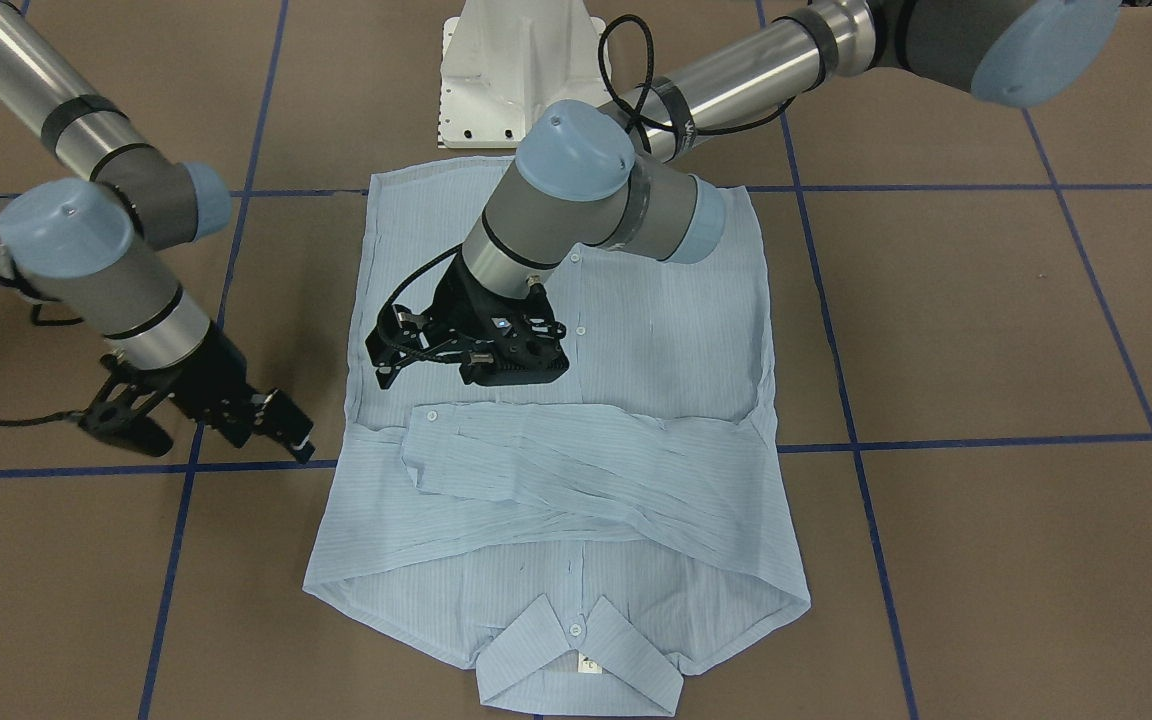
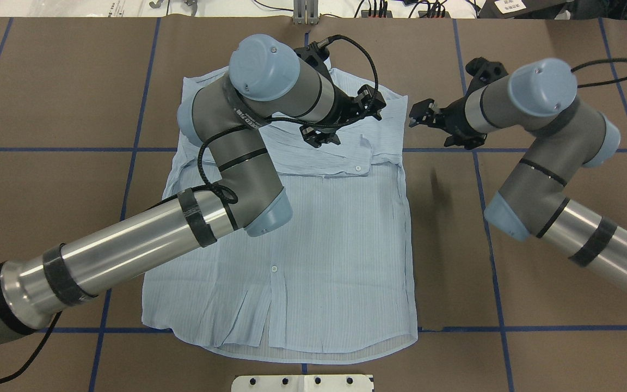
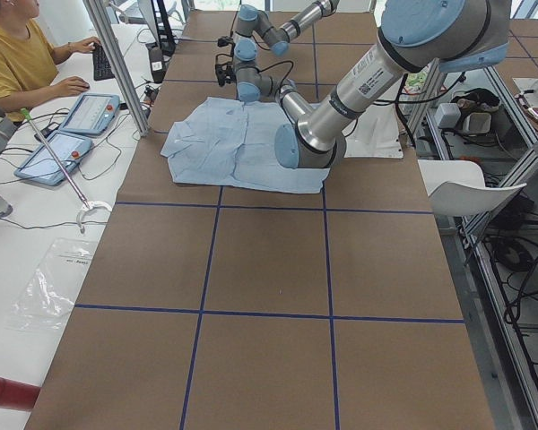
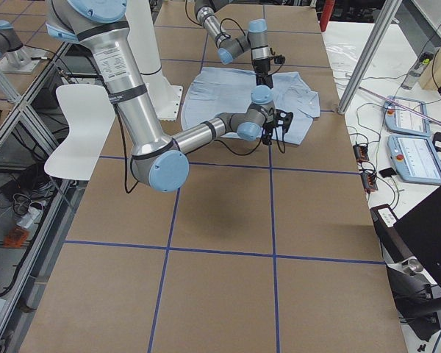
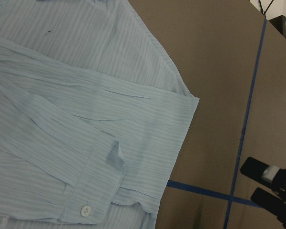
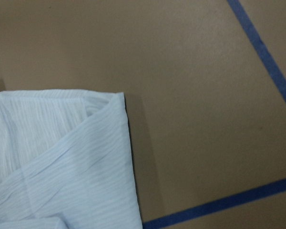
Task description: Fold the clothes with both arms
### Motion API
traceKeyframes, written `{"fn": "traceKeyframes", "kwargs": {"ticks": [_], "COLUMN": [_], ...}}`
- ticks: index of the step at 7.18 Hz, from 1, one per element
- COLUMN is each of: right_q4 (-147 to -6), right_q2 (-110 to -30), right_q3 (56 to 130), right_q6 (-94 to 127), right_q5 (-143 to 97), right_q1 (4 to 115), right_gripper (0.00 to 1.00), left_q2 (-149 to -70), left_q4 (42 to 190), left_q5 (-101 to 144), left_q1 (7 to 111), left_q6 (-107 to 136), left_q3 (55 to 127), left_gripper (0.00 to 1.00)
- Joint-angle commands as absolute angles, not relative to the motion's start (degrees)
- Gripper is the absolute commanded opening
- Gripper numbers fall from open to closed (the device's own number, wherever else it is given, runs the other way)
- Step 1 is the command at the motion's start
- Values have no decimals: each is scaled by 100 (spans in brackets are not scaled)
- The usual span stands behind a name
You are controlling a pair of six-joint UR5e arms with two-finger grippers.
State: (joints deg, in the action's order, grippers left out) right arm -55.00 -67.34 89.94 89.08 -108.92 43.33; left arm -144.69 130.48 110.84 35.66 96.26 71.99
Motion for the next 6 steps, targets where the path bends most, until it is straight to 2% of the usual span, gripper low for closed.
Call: {"fn": "traceKeyframes", "kwargs": {"ticks": [1, 2, 3, 5, 6], "right_q4": [-7309, -8122, -8304, -8907, -9103], "right_q2": [-7030, -7197, -7250, -7269, -7269], "right_q3": [10704, 11453, 11661, 11637, 11637], "right_q6": [9882, 10340, 10875, 11399, 11608], "right_q5": [-10260, -9656, -8980, -8238, -8235], "right_q1": [3336, 2618, 1967, 1137, 995], "right_gripper": [100, 99, 99, 98, 94], "left_q2": [-13390, -13238, -13149, -13122, -13122], "left_q4": [13078, 13087, 13078, 13087, 13087], "left_q5": [11101, 11101, 11101, 11101, 11101], "left_q1": [3769, 3936, 4042, 4052, 4052], "left_q6": [9362, 9038, 8931, 8947, 8947], "left_q3": [8363, 8411, 8411, 8402, 8402], "left_gripper": [93, 91, 91, 91, 91]}}
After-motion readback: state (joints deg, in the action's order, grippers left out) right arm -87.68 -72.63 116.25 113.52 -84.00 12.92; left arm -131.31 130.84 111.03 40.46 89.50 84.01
